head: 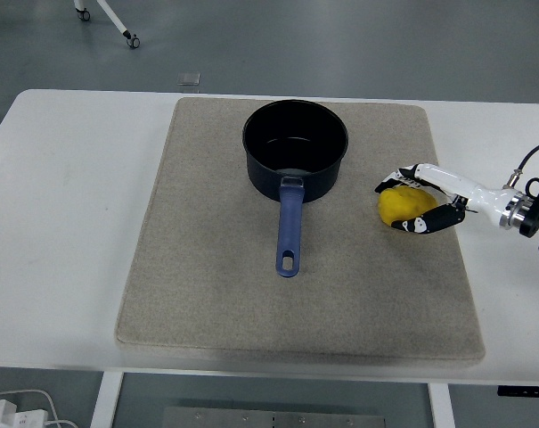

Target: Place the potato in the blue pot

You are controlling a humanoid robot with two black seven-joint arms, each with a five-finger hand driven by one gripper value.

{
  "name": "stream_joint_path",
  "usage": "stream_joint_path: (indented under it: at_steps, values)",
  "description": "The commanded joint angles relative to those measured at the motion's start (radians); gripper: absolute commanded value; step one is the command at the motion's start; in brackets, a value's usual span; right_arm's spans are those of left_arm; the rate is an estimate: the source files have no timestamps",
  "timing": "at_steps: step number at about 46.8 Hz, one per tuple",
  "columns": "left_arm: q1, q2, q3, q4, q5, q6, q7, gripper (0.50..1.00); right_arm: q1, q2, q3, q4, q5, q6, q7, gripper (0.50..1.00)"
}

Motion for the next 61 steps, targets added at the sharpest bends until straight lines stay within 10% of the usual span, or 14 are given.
stream_joint_path:
  at_steps: [1, 42, 61]
  values:
    - [0.0, 0.0, 0.0, 0.0, 0.0, 0.001, 0.0, 0.999, -0.002, 0.002, 0.0, 0.0, 0.0, 0.0, 0.0, 0.5]
    - [0.0, 0.0, 0.0, -0.011, 0.0, -0.001, 0.0, 0.999, 0.146, 0.013, 0.006, -0.001, 0.08, 0.017, -0.006, 0.5]
    - [0.0, 0.0, -0.002, -0.011, 0.0, -0.001, 0.0, 0.999, 0.302, 0.209, 0.0, -0.092, 0.084, 0.041, -0.035, 0.5]
